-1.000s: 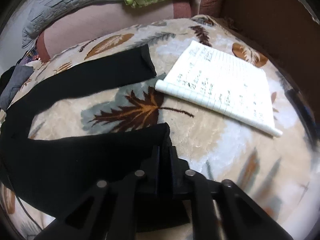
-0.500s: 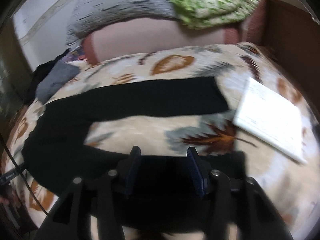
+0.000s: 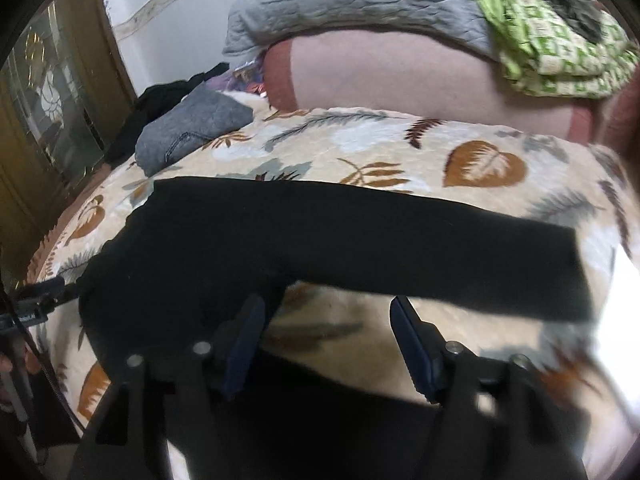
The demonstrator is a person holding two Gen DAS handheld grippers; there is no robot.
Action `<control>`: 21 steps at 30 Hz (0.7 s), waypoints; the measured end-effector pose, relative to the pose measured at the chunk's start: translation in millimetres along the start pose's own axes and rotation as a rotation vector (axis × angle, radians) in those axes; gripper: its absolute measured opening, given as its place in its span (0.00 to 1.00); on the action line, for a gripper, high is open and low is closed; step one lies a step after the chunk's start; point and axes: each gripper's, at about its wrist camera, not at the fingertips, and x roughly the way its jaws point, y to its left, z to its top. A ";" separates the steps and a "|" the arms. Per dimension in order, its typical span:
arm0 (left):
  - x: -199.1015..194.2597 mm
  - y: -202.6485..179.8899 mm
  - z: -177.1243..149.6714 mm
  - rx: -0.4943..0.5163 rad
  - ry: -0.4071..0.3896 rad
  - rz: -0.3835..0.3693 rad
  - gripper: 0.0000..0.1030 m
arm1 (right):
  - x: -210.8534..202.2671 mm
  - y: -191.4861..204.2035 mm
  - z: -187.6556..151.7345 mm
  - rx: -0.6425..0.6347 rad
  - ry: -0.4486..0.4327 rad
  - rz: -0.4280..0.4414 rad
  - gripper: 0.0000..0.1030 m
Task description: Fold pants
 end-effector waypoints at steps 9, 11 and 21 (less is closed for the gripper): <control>24.3 -15.8 56.4 0.078 -0.014 -0.078 0.83 | 37.7 5.1 38.1 -0.093 -0.009 0.044 0.65; 35.6 -21.4 72.8 0.119 -0.006 -0.102 0.83 | 46.0 7.9 50.5 -0.133 -0.012 0.065 0.65; 107.1 -52.1 139.8 0.423 0.079 -0.148 0.83 | 97.9 19.0 94.7 -0.329 0.036 0.118 0.75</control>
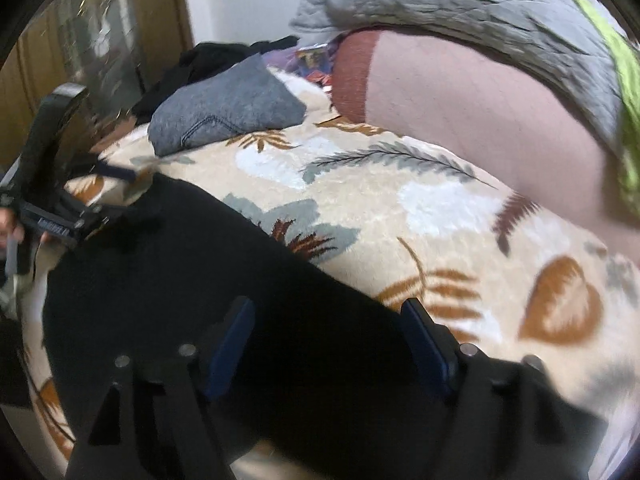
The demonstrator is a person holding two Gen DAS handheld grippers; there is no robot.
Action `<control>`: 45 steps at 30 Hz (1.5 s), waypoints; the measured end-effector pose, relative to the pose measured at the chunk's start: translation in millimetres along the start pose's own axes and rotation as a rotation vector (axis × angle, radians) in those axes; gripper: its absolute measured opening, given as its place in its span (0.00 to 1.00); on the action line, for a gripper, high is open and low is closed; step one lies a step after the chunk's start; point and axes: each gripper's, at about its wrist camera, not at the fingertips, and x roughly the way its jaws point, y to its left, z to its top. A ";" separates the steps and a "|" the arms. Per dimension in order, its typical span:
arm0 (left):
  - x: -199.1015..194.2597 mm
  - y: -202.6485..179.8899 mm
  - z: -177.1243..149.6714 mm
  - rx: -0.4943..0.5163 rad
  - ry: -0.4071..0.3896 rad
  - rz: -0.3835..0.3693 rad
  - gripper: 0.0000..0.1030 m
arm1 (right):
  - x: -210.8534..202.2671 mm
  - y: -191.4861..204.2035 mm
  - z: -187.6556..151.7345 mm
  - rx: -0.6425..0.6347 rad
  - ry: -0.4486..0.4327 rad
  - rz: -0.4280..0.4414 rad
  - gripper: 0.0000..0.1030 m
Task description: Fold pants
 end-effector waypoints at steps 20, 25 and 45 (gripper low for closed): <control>41.5 -6.3 21.8 0.156 0.015 0.036 0.05 | 15.5 4.6 -7.5 -0.092 0.057 -0.042 0.04; 2.5 3.6 7.1 0.066 -0.059 -0.005 0.05 | -34.7 26.3 -13.9 -0.067 -0.052 -0.051 0.04; -86.9 -21.5 -150.8 -0.071 -0.076 -0.099 0.09 | -102.1 159.6 -160.0 -0.020 -0.020 0.079 0.04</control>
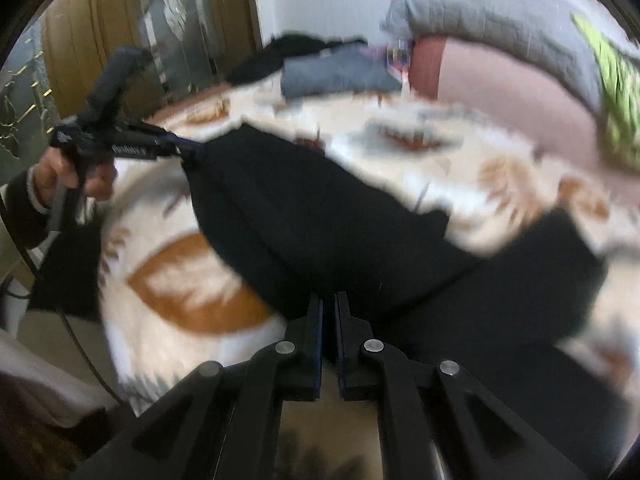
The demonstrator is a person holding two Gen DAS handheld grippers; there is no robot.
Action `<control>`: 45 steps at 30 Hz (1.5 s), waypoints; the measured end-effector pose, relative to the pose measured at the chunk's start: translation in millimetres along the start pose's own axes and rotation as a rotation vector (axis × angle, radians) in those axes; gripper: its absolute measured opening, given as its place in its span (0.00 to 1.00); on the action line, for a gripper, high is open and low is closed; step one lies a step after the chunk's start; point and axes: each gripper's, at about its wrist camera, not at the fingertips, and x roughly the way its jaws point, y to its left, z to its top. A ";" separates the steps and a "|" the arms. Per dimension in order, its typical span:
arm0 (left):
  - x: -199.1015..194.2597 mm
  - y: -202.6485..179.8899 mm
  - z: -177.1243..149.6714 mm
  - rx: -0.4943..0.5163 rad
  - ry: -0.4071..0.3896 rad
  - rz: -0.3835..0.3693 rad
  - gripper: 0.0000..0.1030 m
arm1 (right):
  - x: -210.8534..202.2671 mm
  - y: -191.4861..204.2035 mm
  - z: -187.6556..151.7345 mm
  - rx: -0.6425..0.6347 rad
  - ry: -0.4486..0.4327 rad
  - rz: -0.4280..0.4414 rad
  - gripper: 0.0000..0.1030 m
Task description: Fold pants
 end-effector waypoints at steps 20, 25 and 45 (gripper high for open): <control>-10.7 46.5 -11.6 -0.321 -0.081 0.050 0.69 | 27.5 69.4 41.4 -0.181 -0.074 0.017 0.47; 15.0 38.9 -2.9 -0.302 -0.010 0.021 0.69 | 47.7 83.1 45.1 -0.175 -0.048 0.038 0.52; -30.0 22.0 -23.0 -0.295 -0.046 0.043 0.22 | 31.2 101.5 32.4 -0.183 -0.074 0.017 0.09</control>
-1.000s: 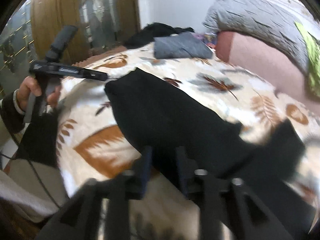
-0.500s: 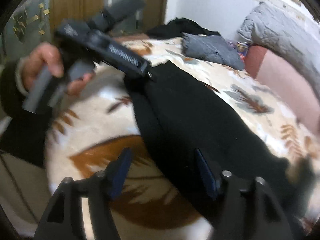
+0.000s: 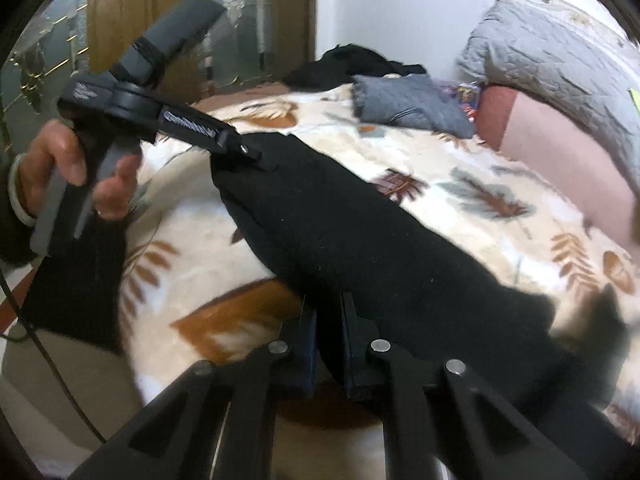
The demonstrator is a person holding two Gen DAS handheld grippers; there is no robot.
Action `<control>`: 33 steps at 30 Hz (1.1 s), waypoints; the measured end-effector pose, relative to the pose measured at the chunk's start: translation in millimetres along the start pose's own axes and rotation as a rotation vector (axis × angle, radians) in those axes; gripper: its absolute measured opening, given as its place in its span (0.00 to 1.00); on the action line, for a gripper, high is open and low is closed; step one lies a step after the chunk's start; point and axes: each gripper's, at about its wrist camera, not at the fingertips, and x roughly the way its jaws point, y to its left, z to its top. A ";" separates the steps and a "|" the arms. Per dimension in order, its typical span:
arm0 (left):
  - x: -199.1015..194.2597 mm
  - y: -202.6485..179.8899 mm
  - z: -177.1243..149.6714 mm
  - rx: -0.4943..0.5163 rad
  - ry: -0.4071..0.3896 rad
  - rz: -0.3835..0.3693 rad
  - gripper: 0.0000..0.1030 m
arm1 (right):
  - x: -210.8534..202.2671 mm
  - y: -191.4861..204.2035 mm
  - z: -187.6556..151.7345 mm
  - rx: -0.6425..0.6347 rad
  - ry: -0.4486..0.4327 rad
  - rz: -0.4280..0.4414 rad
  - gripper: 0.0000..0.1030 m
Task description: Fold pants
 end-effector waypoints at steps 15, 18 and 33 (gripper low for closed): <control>-40.9 -9.9 -10.3 0.011 -0.099 0.220 0.57 | -54.0 -115.8 -9.9 0.287 -0.013 -0.185 0.49; -47.2 -17.2 -4.7 -0.008 -0.129 0.191 0.65 | -50.0 -175.8 -12.4 0.398 0.021 -0.309 0.59; 24.7 -113.1 -6.8 0.149 0.005 0.048 0.65 | 30.7 -312.3 -22.1 0.680 0.255 -0.471 0.49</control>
